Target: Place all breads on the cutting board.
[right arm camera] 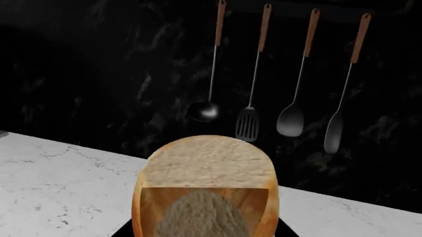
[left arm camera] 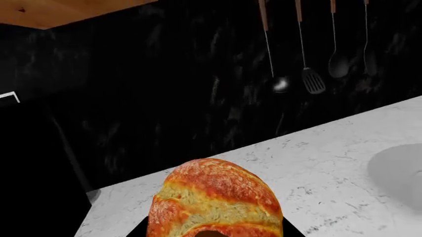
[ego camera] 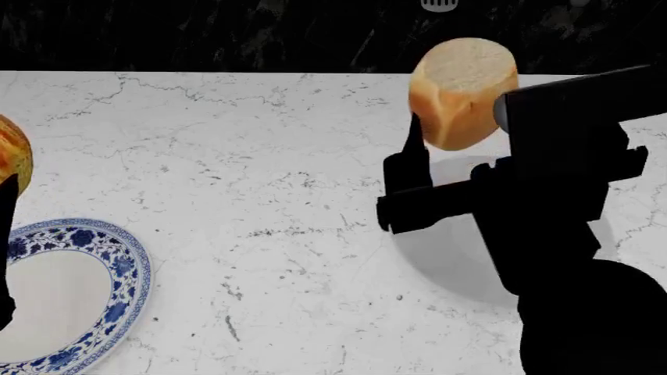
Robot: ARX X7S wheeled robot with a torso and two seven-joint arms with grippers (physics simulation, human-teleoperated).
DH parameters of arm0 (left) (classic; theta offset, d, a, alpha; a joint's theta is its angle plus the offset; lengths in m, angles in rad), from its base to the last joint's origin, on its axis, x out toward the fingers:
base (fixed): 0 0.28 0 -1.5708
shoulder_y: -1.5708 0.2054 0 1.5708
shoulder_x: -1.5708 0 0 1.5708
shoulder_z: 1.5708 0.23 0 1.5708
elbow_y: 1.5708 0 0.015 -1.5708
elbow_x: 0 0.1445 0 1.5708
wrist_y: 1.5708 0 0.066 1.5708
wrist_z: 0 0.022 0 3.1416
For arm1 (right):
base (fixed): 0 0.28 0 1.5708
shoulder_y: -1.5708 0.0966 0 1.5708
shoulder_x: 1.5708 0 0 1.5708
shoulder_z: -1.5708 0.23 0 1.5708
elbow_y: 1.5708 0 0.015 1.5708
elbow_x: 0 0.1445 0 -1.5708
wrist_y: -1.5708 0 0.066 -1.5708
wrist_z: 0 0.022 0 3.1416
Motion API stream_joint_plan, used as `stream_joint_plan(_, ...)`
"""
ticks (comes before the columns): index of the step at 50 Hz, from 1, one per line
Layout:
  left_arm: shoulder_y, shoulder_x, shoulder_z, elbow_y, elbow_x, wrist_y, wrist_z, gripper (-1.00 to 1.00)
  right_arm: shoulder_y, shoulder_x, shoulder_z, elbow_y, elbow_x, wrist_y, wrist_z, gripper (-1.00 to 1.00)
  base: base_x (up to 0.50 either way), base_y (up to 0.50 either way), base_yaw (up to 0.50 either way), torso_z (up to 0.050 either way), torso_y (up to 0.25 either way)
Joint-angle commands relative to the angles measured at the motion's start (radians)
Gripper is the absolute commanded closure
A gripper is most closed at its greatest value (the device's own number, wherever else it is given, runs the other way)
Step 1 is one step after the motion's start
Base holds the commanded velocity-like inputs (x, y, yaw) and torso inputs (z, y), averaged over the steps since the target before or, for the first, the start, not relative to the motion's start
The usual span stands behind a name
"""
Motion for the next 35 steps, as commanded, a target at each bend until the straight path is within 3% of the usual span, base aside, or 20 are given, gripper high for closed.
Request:
stream_joint_plan(1, -0.027, -0.033, -0.051, 0.056, -0.147, 0.061, -0.111, 1.0, -0.031, -0.006, 0.057, -0.299, 0.009, 0.122, 0.005, 1.0, 0.0, 0.0, 0.0, 0.0, 0.0)
stream_joint_plan(8, 0.027, -0.066, -0.121, 0.103, -0.168, 0.088, -0.11, 1.0, -0.051, -0.008, 0.116, -0.41, 0.044, 0.162, 0.002, 1.0, 0.0, 0.0, 0.0, 0.0, 0.0)
stream_joint_plan(13, -0.036, -0.102, -0.096, 0.102, -0.234, 0.106, -0.164, 1.0, -0.063, 0.004, 0.123, -0.435, 0.055, 0.155, -0.009, 1.0, 0.0, 0.0, 0.0, 0.0, 0.0)
stream_joint_plan(26, -0.116, -0.106, -0.037, 0.077, -0.256, 0.098, -0.188, 1.0, -0.042, 0.029, 0.084, -0.449, 0.057, 0.147, -0.009, 1.0, 0.0, 0.5, 0.0, 0.0, 0.0)
stream_joint_plan(35, -0.104, -0.109, -0.063, 0.064, -0.239, 0.101, -0.157, 1.0, -0.031, 0.028, 0.07, -0.44, 0.064, 0.145, -0.007, 1.0, 0.0, 0.5, 0.0, 0.0, 0.0)
